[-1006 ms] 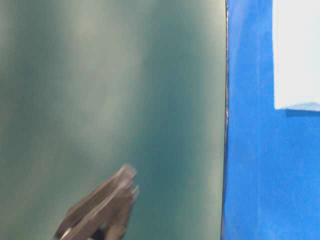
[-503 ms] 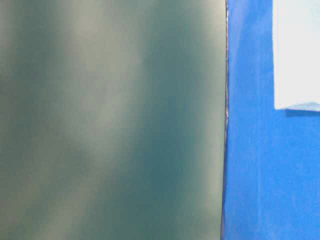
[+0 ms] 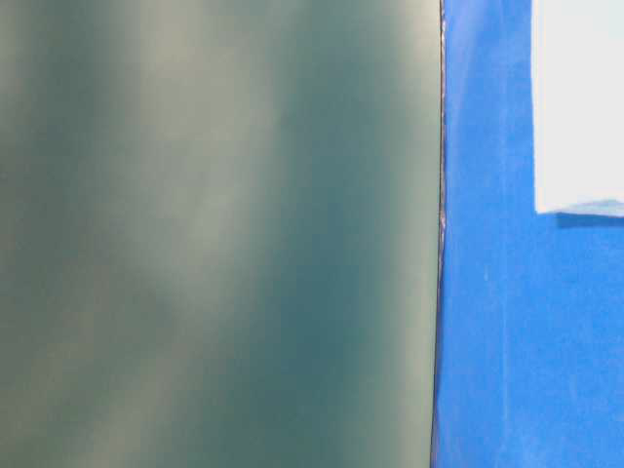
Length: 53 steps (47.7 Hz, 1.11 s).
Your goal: Fold a vertical towel.
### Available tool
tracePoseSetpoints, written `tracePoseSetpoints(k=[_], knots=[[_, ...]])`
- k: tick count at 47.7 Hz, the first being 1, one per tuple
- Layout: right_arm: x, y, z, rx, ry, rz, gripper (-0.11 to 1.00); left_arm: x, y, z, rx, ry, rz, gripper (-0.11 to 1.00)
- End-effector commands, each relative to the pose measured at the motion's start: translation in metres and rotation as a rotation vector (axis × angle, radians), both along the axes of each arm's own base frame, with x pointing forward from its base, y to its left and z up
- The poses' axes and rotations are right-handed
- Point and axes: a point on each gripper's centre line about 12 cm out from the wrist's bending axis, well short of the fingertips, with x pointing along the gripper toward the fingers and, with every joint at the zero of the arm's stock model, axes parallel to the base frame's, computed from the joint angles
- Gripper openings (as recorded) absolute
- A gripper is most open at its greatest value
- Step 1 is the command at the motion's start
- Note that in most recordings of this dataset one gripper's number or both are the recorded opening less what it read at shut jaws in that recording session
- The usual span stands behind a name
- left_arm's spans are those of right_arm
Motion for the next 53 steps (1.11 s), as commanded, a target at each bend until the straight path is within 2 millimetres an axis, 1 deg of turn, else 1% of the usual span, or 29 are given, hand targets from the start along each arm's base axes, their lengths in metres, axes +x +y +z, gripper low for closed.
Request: tracePoseSetpoints(k=[1,53], knots=[[0.0024,-0.0005,0.0055,0.003,-0.013,-0.002,0.59,-0.0005,0.003,0.0047,-0.003,0.0,0.021,0.74],[0.0021,-0.0006,0.0043,0.002,-0.006,-0.003,0.59,-0.0013,0.0049,-0.0004,-0.007,0.024,0.035,0.74]])
